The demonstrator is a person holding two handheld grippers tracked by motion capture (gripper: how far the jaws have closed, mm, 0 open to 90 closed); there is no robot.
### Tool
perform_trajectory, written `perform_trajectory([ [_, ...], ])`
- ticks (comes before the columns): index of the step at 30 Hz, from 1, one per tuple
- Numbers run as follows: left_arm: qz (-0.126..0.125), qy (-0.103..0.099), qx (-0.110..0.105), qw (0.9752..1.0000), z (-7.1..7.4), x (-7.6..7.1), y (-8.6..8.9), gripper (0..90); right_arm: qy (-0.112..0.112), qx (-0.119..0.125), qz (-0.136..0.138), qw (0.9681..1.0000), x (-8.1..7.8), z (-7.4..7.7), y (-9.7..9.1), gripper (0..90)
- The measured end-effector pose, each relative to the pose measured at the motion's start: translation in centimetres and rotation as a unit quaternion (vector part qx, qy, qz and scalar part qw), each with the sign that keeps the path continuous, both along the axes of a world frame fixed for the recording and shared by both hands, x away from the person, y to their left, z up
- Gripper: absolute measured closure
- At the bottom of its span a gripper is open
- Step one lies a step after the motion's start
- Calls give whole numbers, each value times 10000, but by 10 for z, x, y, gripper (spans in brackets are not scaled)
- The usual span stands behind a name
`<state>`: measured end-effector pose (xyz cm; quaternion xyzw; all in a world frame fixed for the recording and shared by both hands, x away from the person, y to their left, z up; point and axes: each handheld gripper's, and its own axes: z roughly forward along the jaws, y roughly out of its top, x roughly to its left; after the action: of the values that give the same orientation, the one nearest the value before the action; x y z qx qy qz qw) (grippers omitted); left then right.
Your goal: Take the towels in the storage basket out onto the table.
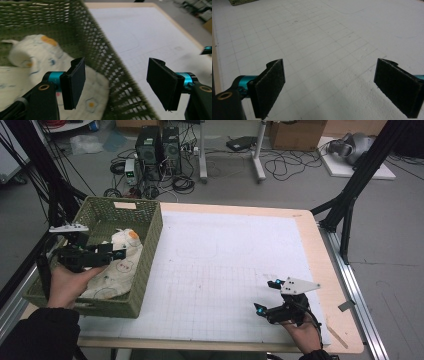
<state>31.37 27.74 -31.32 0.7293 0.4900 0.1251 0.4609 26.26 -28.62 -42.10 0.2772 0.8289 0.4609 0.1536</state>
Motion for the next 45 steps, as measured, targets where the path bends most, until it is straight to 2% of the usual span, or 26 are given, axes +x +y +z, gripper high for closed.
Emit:
perform_trajectory([
  [4,192,25,366,9991,-5,4,9,317,38,5,6,10000,-1,0,0,91],
  [5,256,82,592,9979,-8,7,12,317,33,0,6,10000,0,0,0,91],
  [6,256,82,592,9979,-8,7,12,318,37,-7,6,10000,0,0,1,91],
  [8,369,168,859,9955,-13,12,18,319,39,-12,4,10000,0,0,1,91],
  [10,425,197,924,9946,-15,13,20,326,47,-5,5,10000,-1,0,1,91],
  [11,556,312,1081,9921,-19,16,23,330,44,2,4,10000,0,0,0,91],
  [12,556,312,1081,9921,-19,16,23,334,36,-2,11,10000,0,0,0,91],
  [13,609,401,1182,9903,-24,18,25,335,28,-1,4,10000,-1,0,0,91],
  [14,609,401,1182,9903,-24,18,25,335,26,-3,7,10000,-1,0,0,91],
  [17,700,497,1264,9883,-29,21,27,336,33,-5,10,10000,0,0,0,91],
  [22,634,758,1418,9849,-38,28,24,347,22,-24,12,10000,-1,0,1,91],
  [25,606,874,1660,9804,-42,31,22,354,23,-16,17,10000,-1,0,0,91],
  [28,671,909,1805,9771,-45,33,22,337,34,-19,37,10000,-1,0,1,91],
  [31,696,1039,1930,9732,-48,36,22,342,28,-25,54,10000,0,0,1,91],
  [36,786,1338,2233,9623,-57,41,21,384,45,-14,50,10000,-1,0,2,91],
  [39,827,1492,2320,9576,-60,43,21,429,42,-13,52,10000,-1,0,2,91],
  [42,780,1583,2376,9552,-62,43,20,479,33,-23,80,10000,-1,0,2,91],
  [44,781,1637,2387,9540,-63,43,20,541,20,-32,82,10000,-1,0,3,91],
  [45,750,1658,2428,9529,-63,43,20,604,38,-23,92,9999,-1,0,3,91],
])
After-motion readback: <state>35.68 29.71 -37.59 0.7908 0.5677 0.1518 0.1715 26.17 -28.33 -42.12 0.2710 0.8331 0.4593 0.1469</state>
